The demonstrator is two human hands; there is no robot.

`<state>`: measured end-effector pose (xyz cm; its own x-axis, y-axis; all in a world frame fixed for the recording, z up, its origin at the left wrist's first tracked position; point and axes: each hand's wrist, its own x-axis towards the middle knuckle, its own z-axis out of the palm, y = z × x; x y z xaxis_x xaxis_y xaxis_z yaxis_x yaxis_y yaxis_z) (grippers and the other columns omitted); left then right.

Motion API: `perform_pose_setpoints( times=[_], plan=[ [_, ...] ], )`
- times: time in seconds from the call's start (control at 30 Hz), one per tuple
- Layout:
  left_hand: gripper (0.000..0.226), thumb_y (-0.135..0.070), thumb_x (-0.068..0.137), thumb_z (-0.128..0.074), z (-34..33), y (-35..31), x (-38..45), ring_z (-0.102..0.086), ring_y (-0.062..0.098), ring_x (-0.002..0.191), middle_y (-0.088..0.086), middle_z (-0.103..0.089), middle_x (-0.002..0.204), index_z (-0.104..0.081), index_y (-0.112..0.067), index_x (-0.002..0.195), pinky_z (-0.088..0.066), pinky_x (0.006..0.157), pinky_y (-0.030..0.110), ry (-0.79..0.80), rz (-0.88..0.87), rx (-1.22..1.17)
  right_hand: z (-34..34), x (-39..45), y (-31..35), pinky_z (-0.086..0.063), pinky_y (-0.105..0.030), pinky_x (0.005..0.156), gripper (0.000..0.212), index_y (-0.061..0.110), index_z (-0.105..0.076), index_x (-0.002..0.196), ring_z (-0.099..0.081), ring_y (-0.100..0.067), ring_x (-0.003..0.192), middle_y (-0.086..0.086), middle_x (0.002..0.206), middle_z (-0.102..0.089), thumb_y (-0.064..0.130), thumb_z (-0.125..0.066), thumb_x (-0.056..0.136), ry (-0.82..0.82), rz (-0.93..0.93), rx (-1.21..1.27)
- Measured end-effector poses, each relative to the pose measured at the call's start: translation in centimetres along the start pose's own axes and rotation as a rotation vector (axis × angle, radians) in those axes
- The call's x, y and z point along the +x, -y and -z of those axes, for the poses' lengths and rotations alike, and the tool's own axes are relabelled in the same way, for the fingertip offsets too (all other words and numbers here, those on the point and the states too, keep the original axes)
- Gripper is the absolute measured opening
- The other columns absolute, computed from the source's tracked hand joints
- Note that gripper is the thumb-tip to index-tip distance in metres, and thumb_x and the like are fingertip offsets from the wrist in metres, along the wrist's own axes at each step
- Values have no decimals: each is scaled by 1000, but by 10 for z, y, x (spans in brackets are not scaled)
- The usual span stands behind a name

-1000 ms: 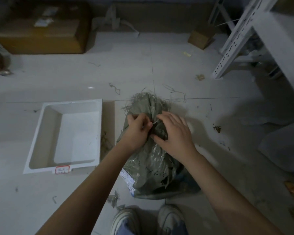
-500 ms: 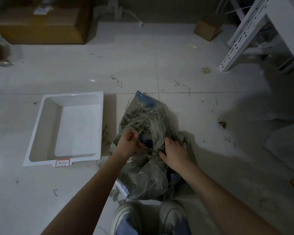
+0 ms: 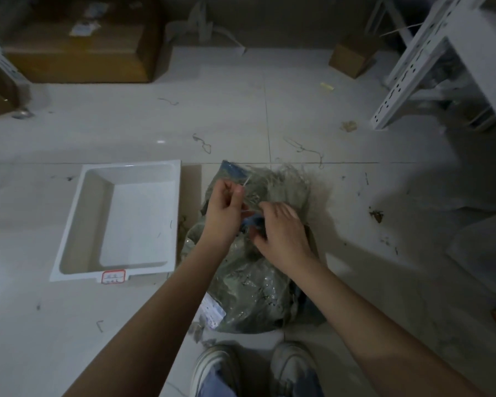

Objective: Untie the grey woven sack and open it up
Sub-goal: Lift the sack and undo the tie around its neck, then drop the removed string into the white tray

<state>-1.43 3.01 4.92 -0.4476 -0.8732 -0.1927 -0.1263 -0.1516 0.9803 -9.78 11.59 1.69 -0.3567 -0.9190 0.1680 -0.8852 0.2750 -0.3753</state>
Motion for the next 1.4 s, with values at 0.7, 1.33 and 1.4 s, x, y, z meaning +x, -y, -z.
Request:
perform_pose_setpoints(
  times=[0.7, 1.33, 1.4],
  plan=[
    [20, -9, 96, -44, 89, -19, 33, -59, 17, 62, 10, -57, 70, -53, -5, 79, -58, 50, 24, -429, 248, -308, -12, 121, 115, -58, -36, 76, 13, 7, -73, 83, -69, -24, 75, -6, 72, -69, 9, -61, 87, 263, -511, 855],
    [23, -11, 82, -52, 228, 152, 75, -66, 36, 96, 24, -68, 101, -62, 5, 95, -53, 78, 38, -121, 639, 975, -216, 103, 187, -46, -32, 81, 21, 1, -59, 108, -59, -31, 105, -16, 114, -63, 8, -48, 91, 763, -275, 136],
    [22, -6, 81, -51, 228, 156, 74, -64, 35, 98, 20, -67, 105, -60, 1, 99, -51, 80, 38, -67, 655, 1052, -225, 99, 184, -45, -33, 89, 27, 3, -58, 116, -57, -30, 112, -15, 122, -61, 15, -48, 94, 846, -276, 82]
  ],
)
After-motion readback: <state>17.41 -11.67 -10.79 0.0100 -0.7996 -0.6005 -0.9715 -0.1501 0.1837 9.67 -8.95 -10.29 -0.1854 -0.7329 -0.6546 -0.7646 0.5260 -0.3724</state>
